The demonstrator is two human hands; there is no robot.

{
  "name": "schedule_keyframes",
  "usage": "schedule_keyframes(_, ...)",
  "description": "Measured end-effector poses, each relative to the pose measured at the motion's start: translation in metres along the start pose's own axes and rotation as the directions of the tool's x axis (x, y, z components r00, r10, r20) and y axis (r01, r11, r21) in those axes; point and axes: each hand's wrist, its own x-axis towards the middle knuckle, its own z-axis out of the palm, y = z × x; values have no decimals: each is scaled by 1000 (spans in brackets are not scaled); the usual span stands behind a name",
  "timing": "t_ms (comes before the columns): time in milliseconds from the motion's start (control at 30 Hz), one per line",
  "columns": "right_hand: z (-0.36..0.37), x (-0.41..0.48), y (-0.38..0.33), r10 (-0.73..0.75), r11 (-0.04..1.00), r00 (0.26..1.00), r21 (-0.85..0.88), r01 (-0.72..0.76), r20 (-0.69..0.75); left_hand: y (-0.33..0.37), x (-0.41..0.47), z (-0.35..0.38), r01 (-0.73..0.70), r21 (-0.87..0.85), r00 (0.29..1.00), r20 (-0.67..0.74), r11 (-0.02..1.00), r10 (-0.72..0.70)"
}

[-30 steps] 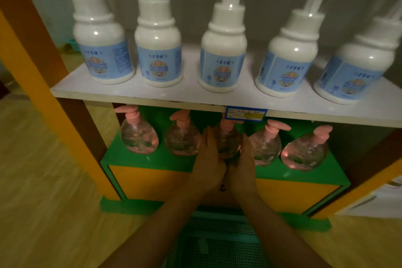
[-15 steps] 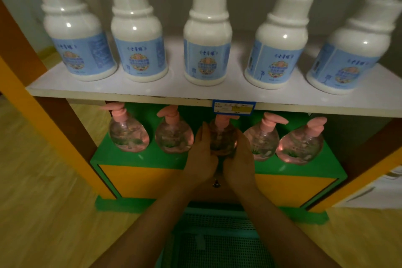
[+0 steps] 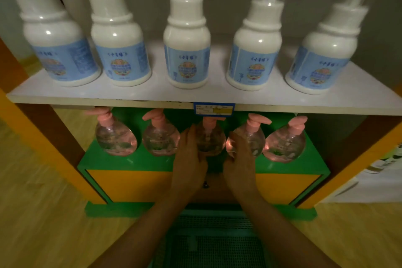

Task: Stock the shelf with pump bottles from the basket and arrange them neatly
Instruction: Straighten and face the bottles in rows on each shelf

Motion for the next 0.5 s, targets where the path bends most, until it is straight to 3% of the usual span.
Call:
schedule_keyframes(33, -14, -3, 8, -6, 998, 998, -57, 3, -62, 4, -5, 0, -60, 12, 995, -78, 998, 61)
schedule_keyframes(100, -31, 0, 16, -34, 998, 983, -65, 22, -182, 16, -14, 1, -168, 19, 981, -98, 986, 169)
schedule_keyframes(167, -33, -1, 15, -33, 999, 971, -14, 31, -238, 27, -19, 9, -226, -8, 974, -12, 974, 226)
schedule_keyframes(233, -48, 5, 32, -7, 1000, 959, 11, 10, -282, 42, -21, 23, -155, -58, 984, 79, 986, 160)
schedule_keyframes(367, -49, 13, 42, -22, 999, 994, -52, 17, -108, 63, -7, 50, 37, -64, 983, 182, 997, -25)
schedule_keyframes(500, -49, 24, 51, -42, 996, 999, -80, 40, -23, 61, 8, 64, 85, 39, 969, 231, 996, -92)
